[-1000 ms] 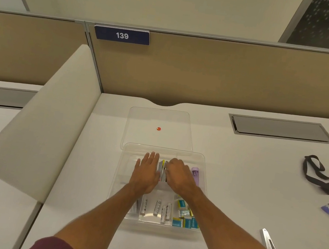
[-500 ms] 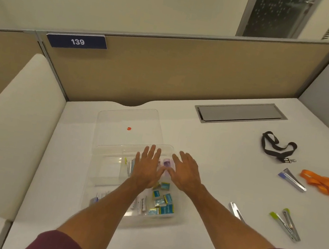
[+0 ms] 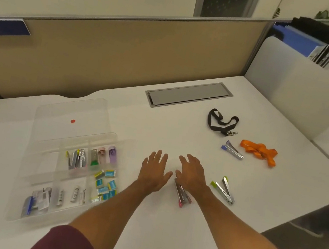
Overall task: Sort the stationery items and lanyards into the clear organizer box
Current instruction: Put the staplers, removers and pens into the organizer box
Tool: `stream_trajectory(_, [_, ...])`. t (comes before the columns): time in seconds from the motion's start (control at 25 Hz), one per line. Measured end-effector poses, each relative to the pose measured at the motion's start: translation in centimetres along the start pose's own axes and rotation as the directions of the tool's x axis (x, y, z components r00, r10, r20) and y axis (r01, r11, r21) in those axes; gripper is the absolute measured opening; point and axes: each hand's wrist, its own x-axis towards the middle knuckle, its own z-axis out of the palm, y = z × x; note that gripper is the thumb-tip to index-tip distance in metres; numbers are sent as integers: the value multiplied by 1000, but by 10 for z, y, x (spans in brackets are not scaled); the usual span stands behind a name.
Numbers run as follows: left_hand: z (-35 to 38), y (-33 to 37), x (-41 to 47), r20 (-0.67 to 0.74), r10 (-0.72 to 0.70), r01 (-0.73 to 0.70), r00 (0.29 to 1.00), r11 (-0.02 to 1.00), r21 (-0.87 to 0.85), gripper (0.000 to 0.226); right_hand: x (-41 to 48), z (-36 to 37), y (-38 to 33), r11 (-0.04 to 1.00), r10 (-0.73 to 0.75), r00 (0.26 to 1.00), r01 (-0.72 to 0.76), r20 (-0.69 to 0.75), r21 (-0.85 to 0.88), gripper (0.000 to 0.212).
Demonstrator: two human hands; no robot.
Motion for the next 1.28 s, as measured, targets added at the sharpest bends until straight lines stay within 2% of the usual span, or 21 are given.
stream_trajectory(0.2, [23,56,0,74,-39,39,996,999,1,62,-18,-1,62,992,128,992,-128,23,-4,53])
stream_trajectory(0.4, [36,82,-3,220,-163,176,962,983,-42,63,-22,-2,96,980,199,978,-199,58,7,55])
stream_trajectory(0.52, [36,92,-5,220,-230,254,948,964,-84,60,-25,0,108,966,257,966,-255,42,-40,52])
stream_trajectory(0.72, [30,96,-6,240,-231,266,943,956,-125,49,-27,9,117,933,356,928,-359,108,3,49])
stream_trajectory(0.84, [26,94,-6,194,-204,236,959,959,-159,45,-28,16,117,944,320,944,-325,82,50,43])
stream_trajectory(1.04, [6,77,-4,101,-207,223,973,957,-186,48,-16,9,94,968,225,973,-229,41,107,45])
stream_trajectory(1.28, [-31,21,-7,-35,-275,262,961,942,-209,48,18,-7,14,981,42,999,-40,-5,190,43])
